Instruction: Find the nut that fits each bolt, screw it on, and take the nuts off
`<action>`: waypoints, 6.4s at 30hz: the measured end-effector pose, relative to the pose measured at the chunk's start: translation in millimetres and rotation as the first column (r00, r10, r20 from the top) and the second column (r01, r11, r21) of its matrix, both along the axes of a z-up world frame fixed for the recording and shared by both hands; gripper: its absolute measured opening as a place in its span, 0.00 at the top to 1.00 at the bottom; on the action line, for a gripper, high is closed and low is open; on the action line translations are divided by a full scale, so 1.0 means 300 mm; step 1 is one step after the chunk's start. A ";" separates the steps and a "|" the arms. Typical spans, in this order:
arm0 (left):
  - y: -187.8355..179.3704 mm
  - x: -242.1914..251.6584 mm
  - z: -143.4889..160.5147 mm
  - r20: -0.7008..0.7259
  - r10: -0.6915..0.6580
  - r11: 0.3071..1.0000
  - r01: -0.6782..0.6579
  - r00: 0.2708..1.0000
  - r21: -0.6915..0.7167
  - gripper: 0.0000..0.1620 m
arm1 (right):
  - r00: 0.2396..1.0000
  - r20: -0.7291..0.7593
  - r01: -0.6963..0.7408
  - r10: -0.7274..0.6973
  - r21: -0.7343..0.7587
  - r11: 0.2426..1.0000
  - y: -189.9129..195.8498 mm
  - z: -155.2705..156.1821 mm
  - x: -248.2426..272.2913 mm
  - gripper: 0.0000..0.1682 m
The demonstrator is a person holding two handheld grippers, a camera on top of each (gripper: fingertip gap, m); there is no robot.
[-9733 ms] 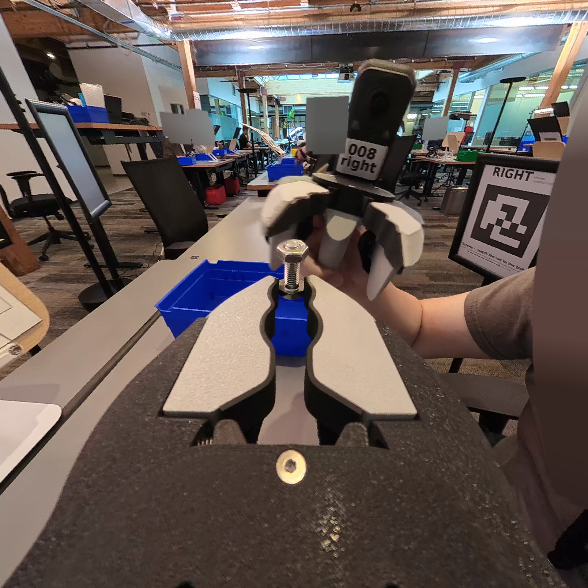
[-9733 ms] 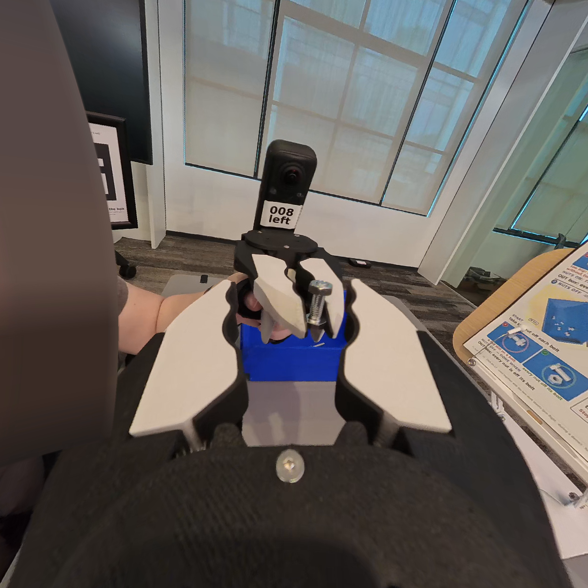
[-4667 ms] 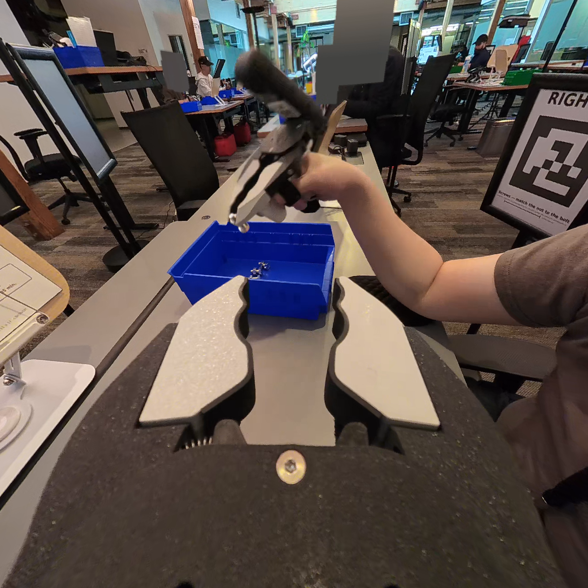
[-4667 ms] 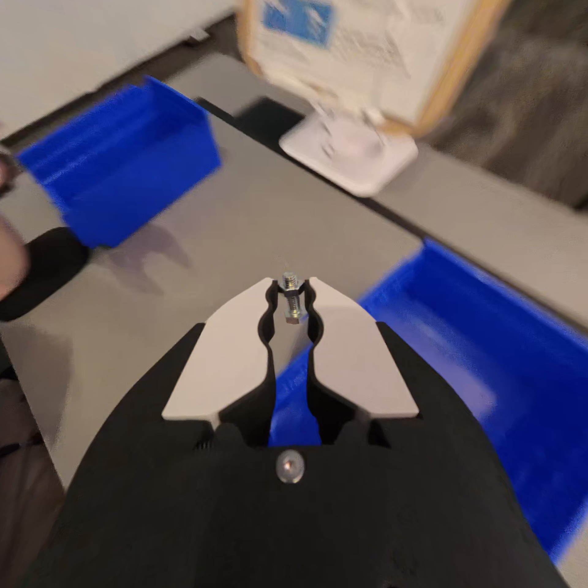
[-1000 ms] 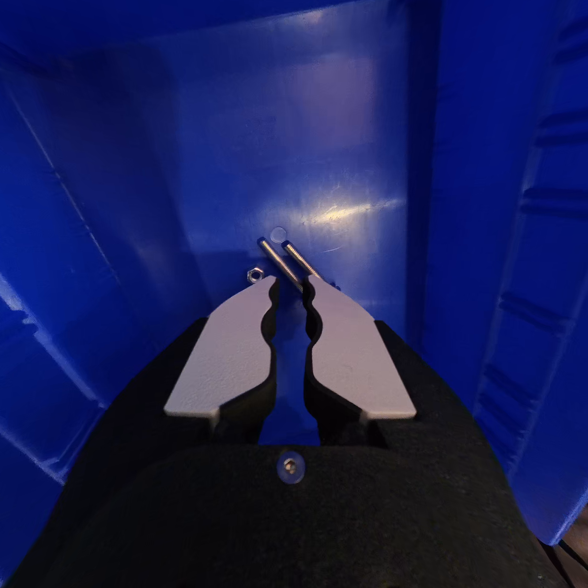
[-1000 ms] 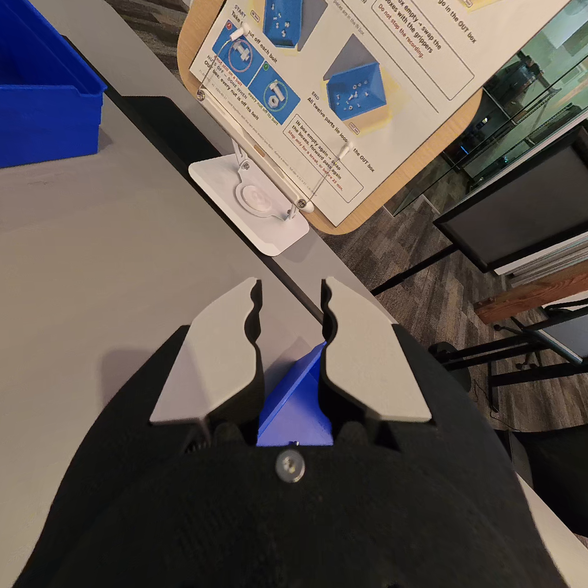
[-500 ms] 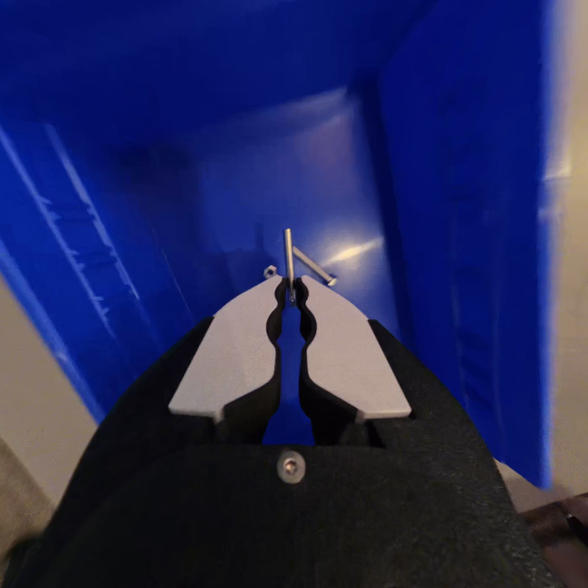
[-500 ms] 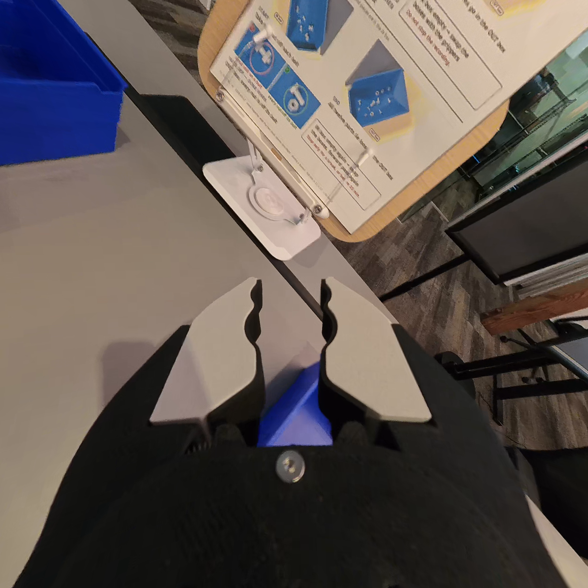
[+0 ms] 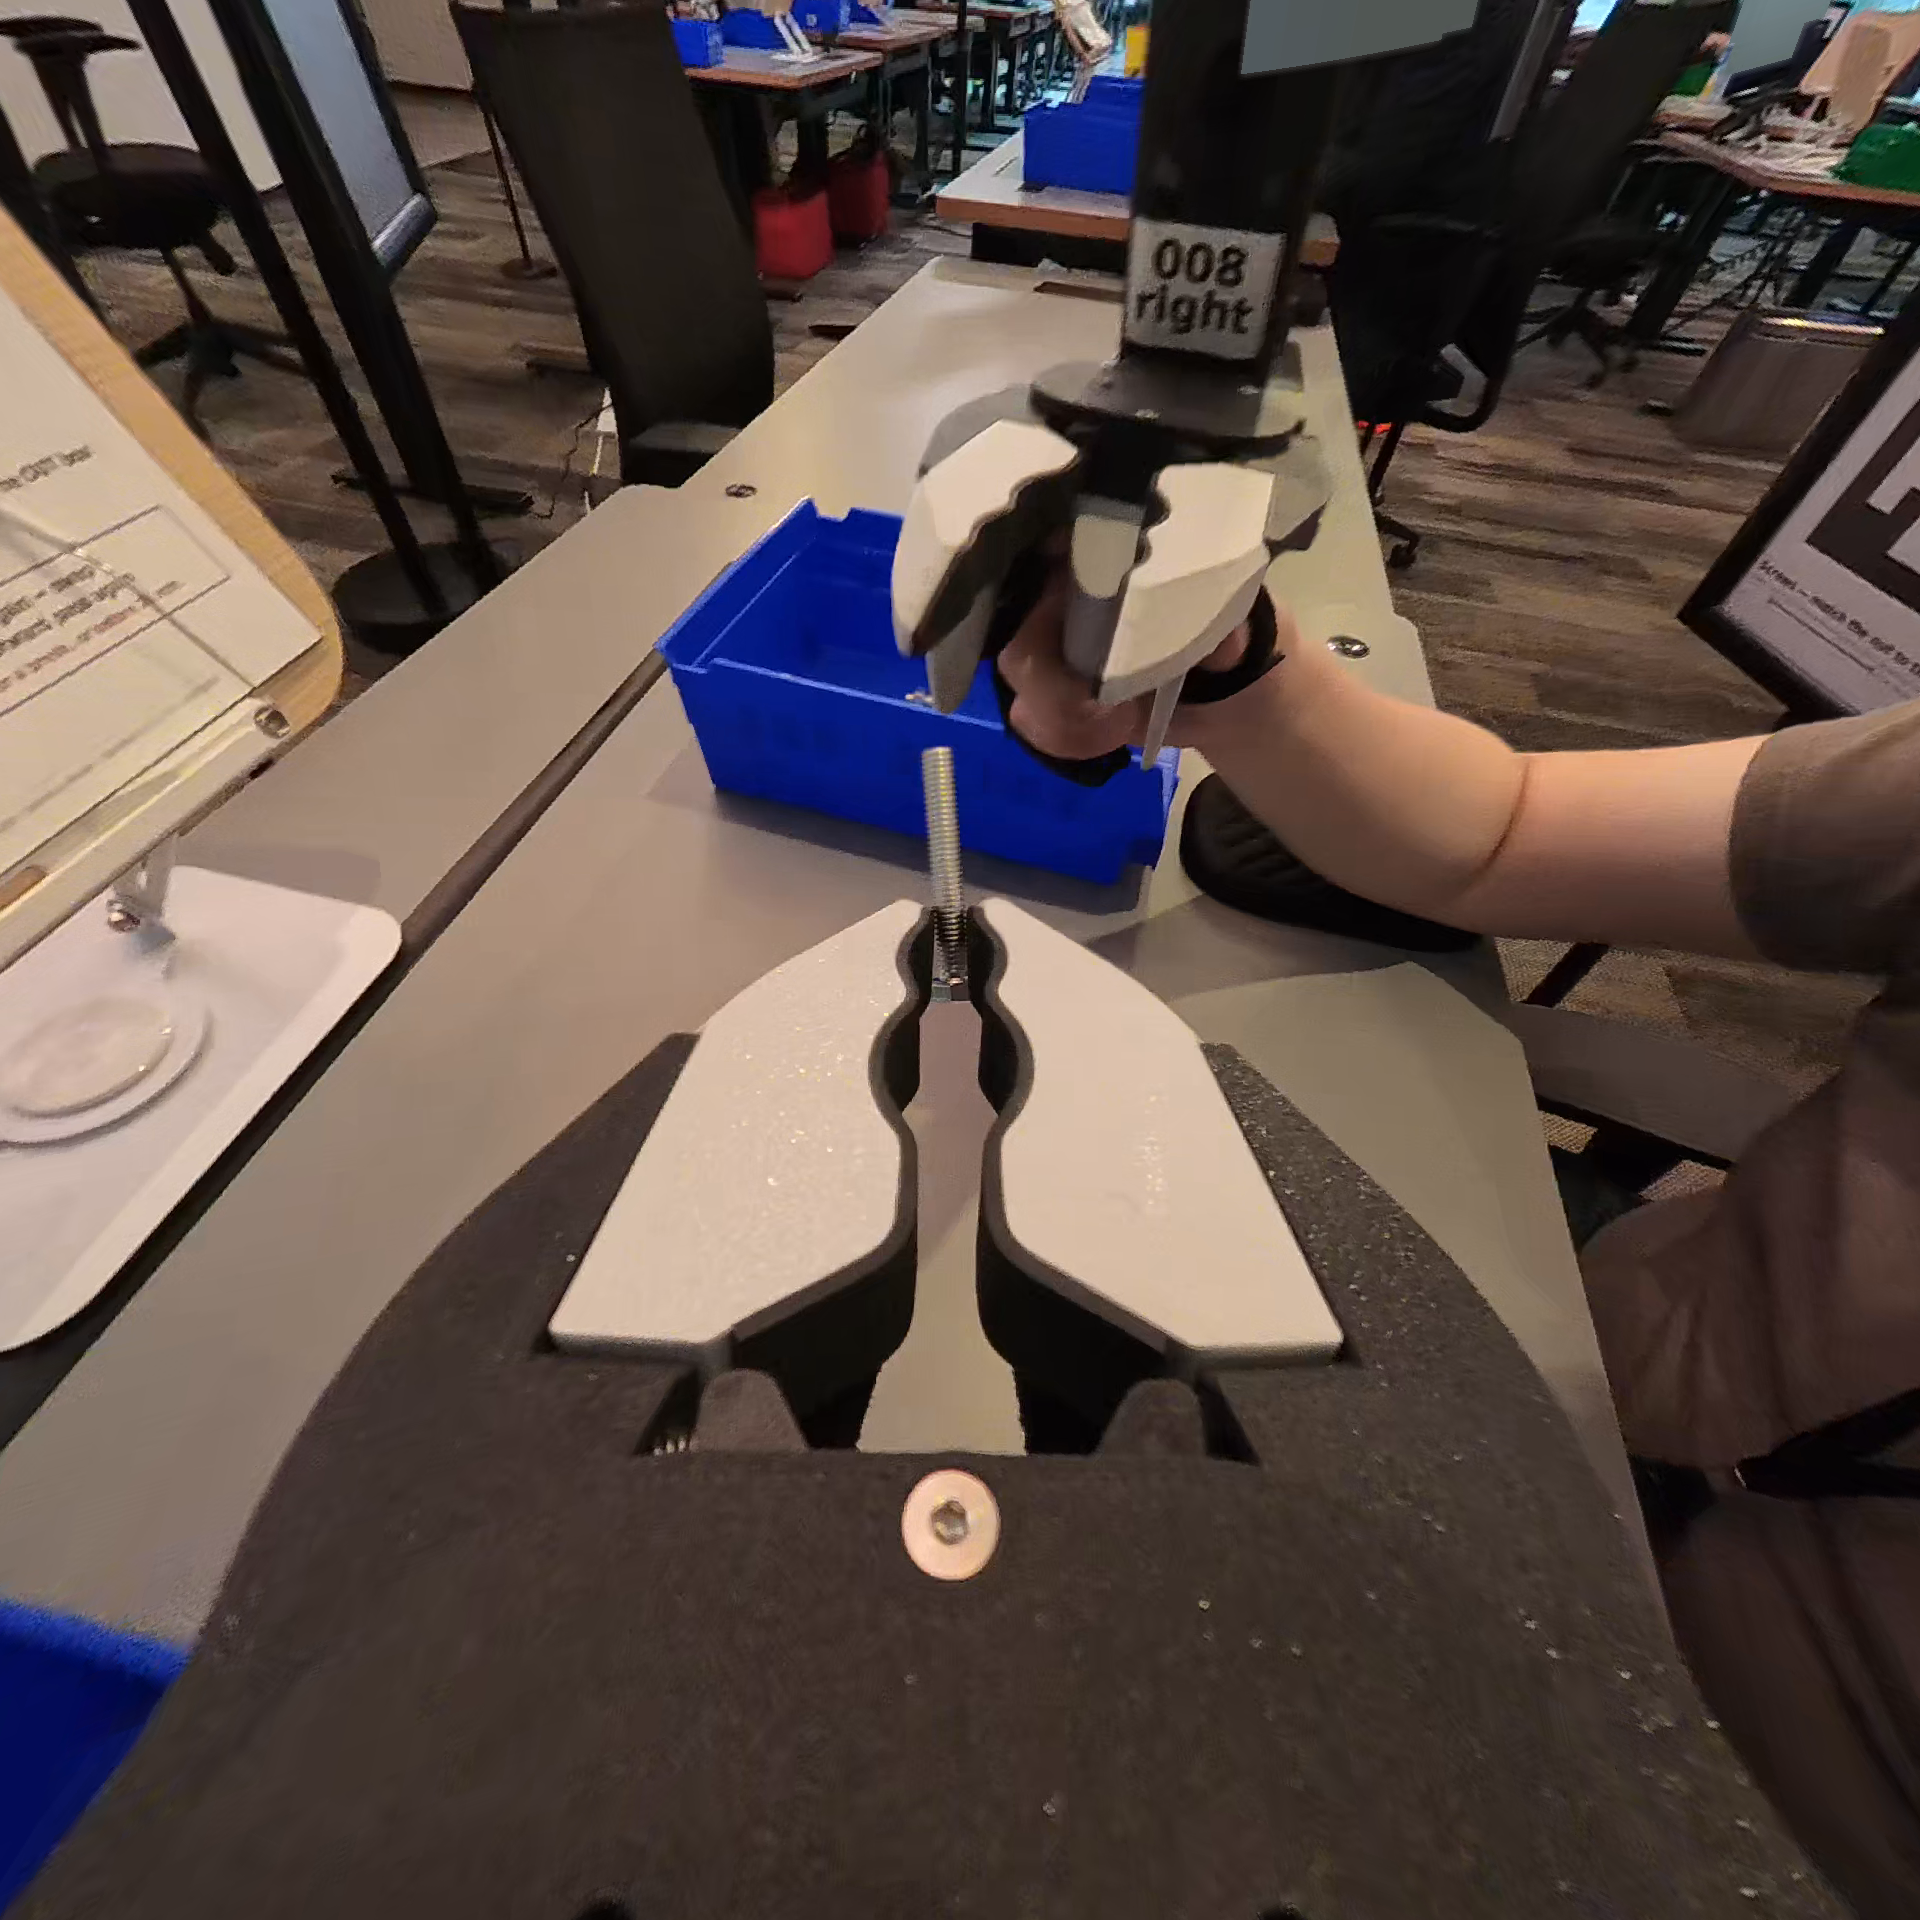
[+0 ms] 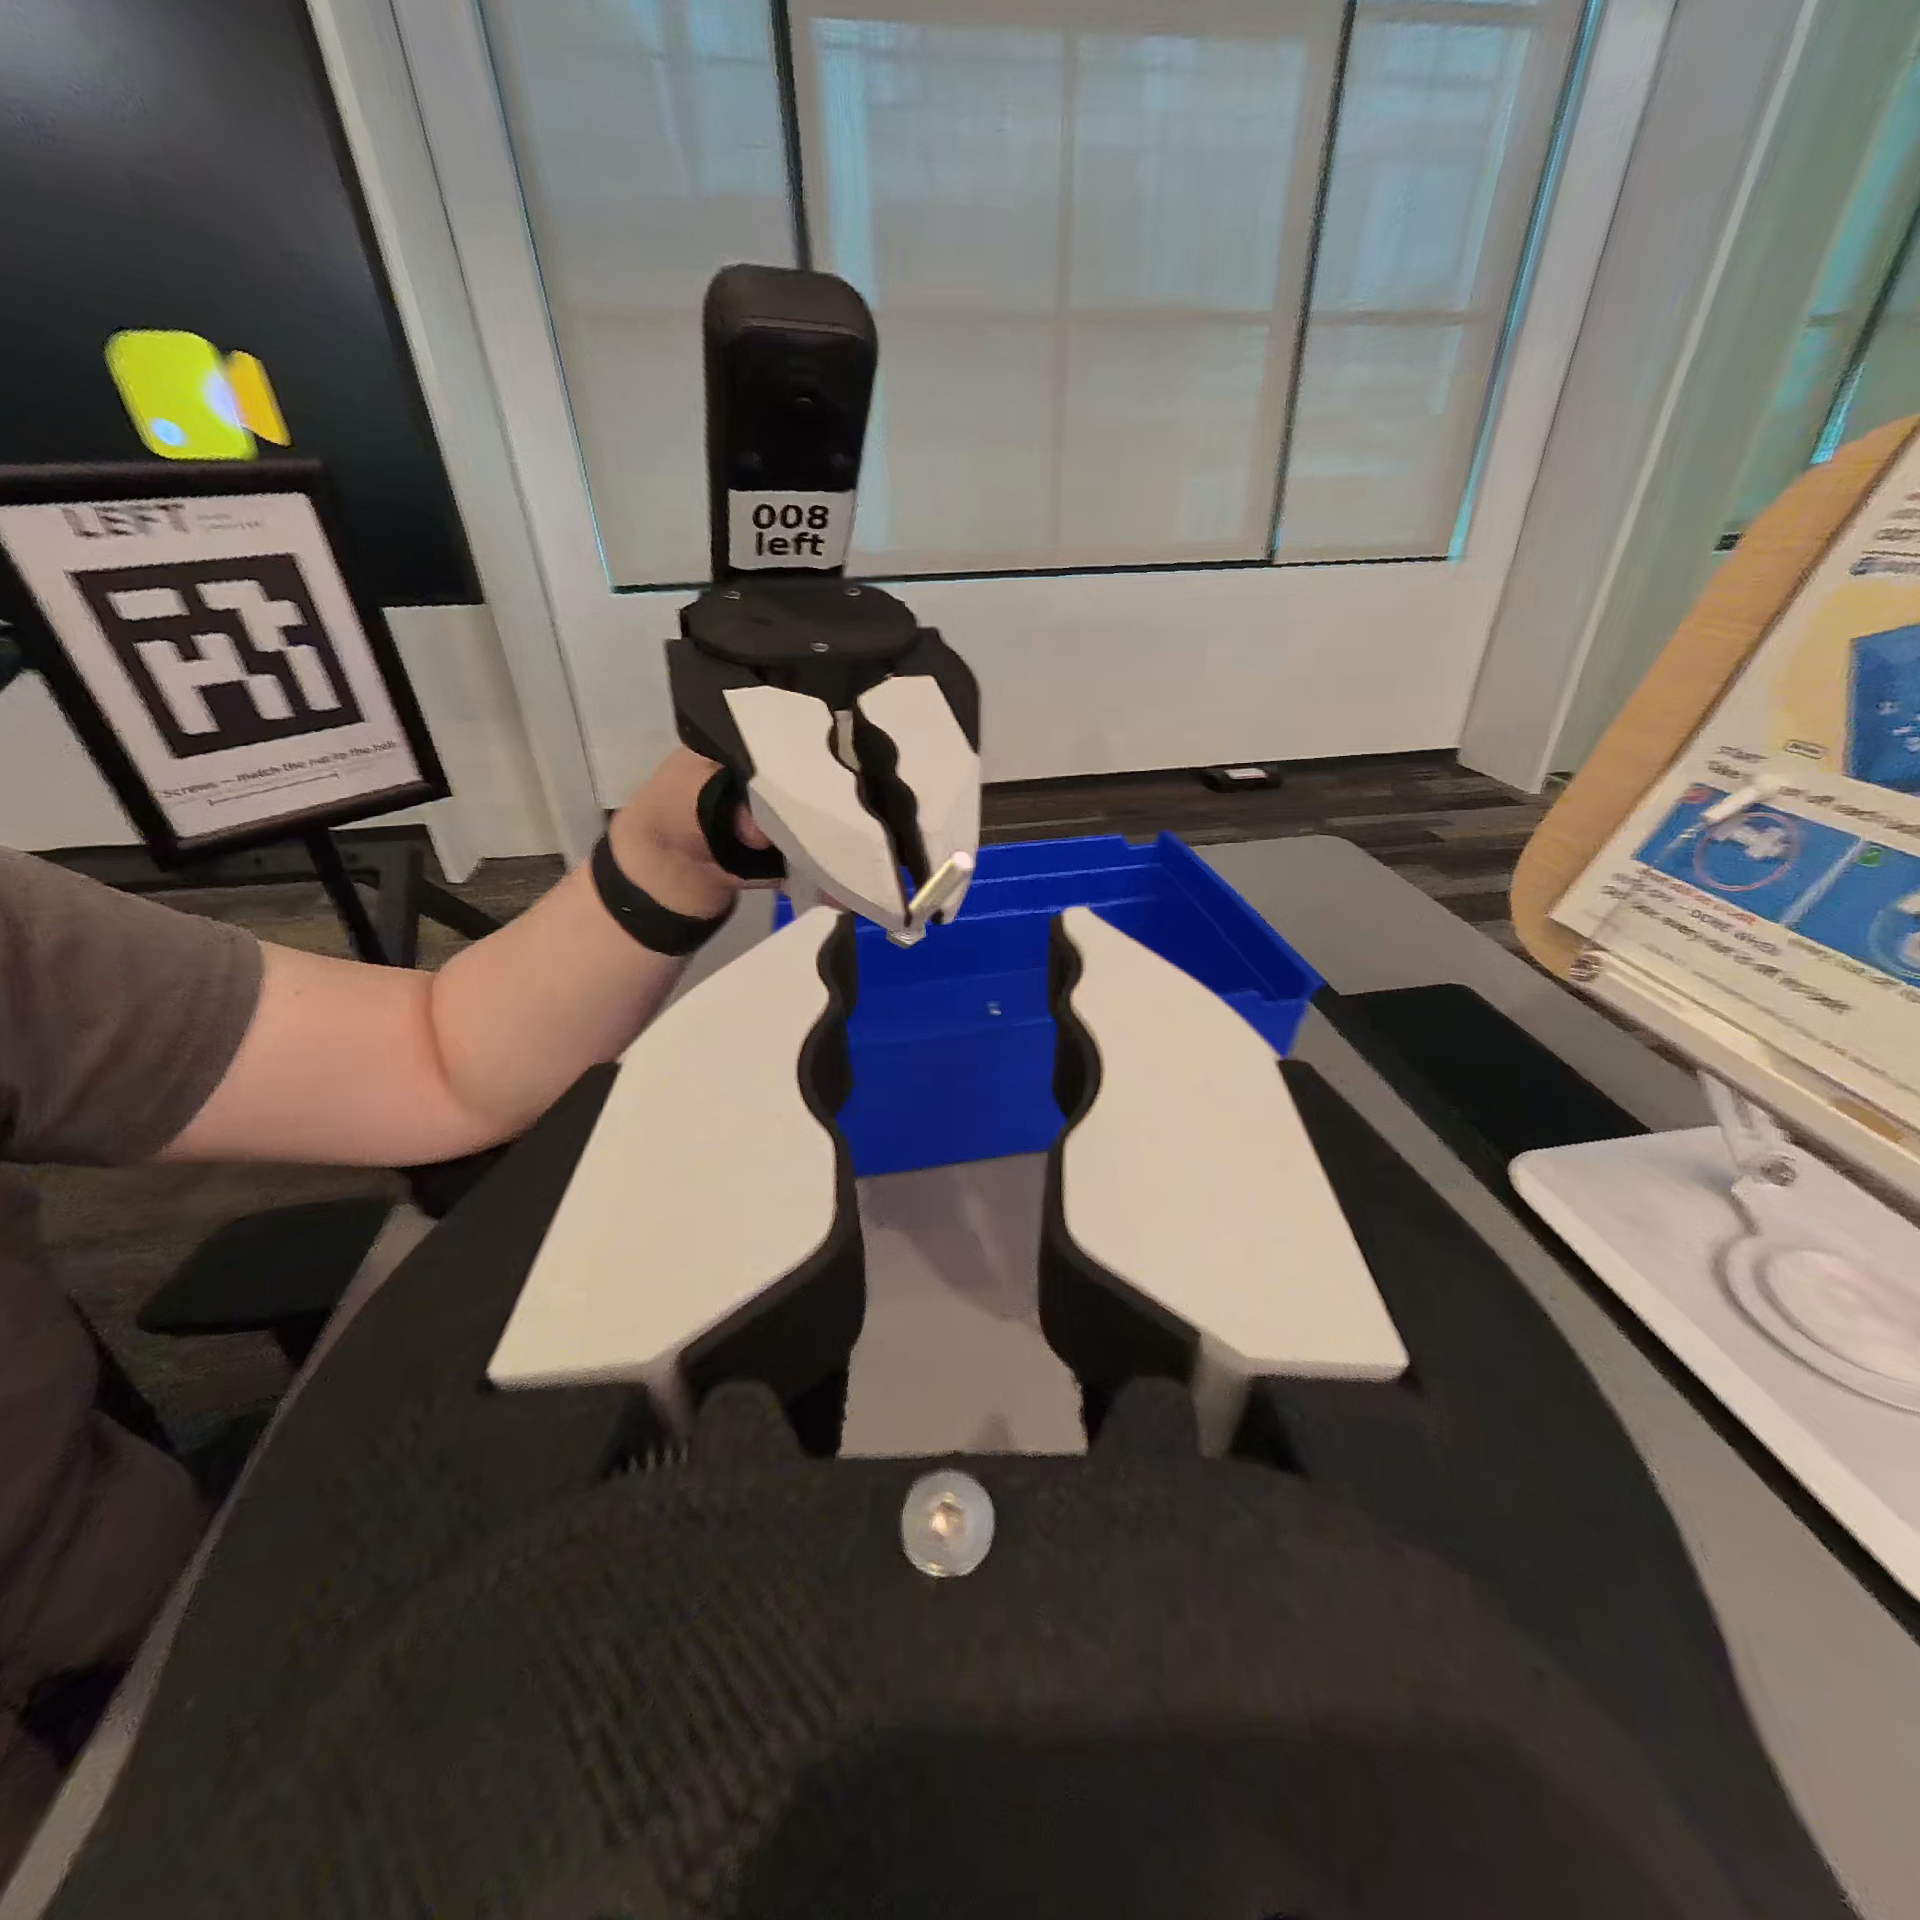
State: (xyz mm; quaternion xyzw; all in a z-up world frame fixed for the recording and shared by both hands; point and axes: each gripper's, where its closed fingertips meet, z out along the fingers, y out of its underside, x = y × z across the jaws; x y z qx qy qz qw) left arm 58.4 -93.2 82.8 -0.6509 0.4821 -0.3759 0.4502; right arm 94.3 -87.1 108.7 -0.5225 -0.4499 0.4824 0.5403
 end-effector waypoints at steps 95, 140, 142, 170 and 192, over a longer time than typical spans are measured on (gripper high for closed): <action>0.117 -0.693 -0.092 -0.398 0.613 0.745 -0.667 0.682 0.004 0.89 | 0.586 0.762 0.511 -0.275 -0.083 0.856 0.358 -0.844 0.090 0.88; 0.309 -0.914 -0.773 -0.861 0.295 0.556 -0.807 0.414 -0.198 0.94 | 0.581 0.767 0.479 -0.273 -0.050 0.876 0.355 -0.827 0.081 0.86; 0.304 -0.925 -0.765 -0.868 0.294 0.554 -0.811 0.400 -0.187 0.94 | 0.580 0.766 0.480 -0.279 -0.045 0.876 0.356 -0.822 0.082 0.85; 0.029 0.112 -0.576 -0.668 0.056 0.947 -0.251 0.742 -0.199 0.94 | 0.634 0.655 0.489 -0.410 0.071 0.869 0.286 -0.303 0.409 0.65; 0.007 0.153 -0.798 -0.785 -0.045 0.953 -0.208 0.618 -0.219 0.94 | 0.596 0.647 0.586 -0.475 0.054 0.809 0.307 -0.262 0.559 0.61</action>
